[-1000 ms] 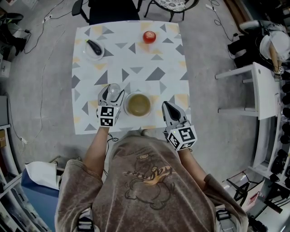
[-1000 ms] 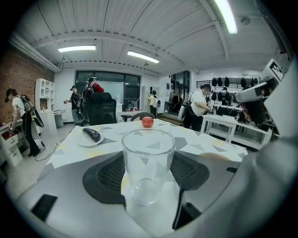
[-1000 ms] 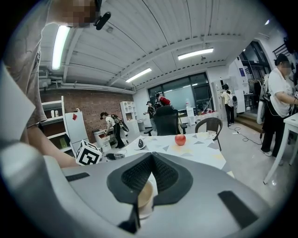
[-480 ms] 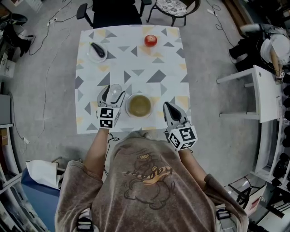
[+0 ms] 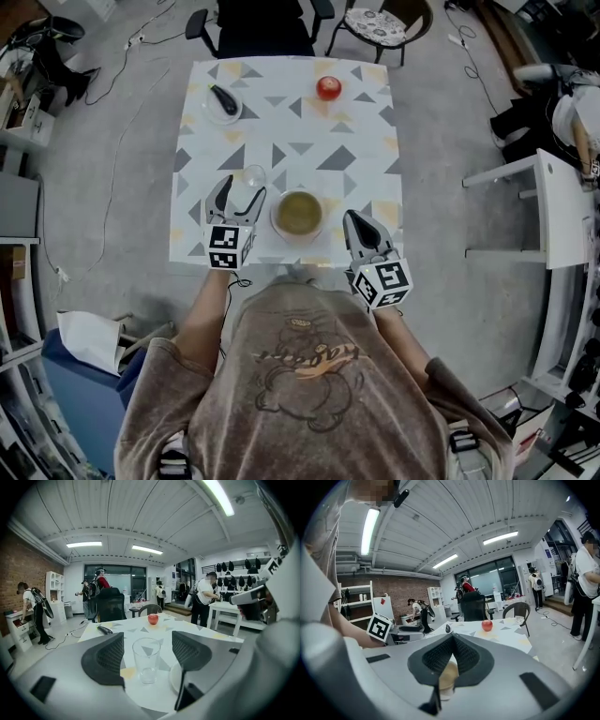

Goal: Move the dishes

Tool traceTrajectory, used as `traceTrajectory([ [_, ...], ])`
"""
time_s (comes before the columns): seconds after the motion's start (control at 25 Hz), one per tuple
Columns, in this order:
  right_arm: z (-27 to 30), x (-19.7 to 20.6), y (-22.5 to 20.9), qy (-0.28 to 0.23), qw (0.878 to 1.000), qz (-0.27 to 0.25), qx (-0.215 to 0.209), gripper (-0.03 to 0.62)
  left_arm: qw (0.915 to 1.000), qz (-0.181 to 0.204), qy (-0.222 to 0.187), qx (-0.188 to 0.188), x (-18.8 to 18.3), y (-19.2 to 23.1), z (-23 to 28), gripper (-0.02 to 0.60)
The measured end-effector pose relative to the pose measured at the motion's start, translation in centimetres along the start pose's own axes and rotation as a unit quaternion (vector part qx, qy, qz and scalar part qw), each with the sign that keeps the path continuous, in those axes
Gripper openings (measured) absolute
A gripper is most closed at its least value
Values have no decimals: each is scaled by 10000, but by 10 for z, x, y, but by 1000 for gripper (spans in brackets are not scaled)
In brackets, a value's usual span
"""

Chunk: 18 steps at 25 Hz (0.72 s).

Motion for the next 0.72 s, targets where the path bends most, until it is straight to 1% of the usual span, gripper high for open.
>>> traceTrajectory([
  [0.28, -12, 0, 6, -41, 9998, -21, -183, -3, 9999, -24, -66, -79, -5, -21, -28, 308],
  [0.48, -22, -1, 9, -62, 9996, -29, -259, -3, 9999, -86, -42, -108, -4, -37, -46, 308],
  [0.72, -33, 0, 11, -87, 9996, -39, -281, -3, 9998, -179, -4, -31, 2, -55, -56, 308],
])
Point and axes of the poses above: the fingertips, and each gripper's own axes: z forward along the fingers, y to its left, x out of its underside, the point moved 8 cm from there along -z, backward along the fingers, and after that the axes turned 15 degrees about -y, right-handed, at the moved point
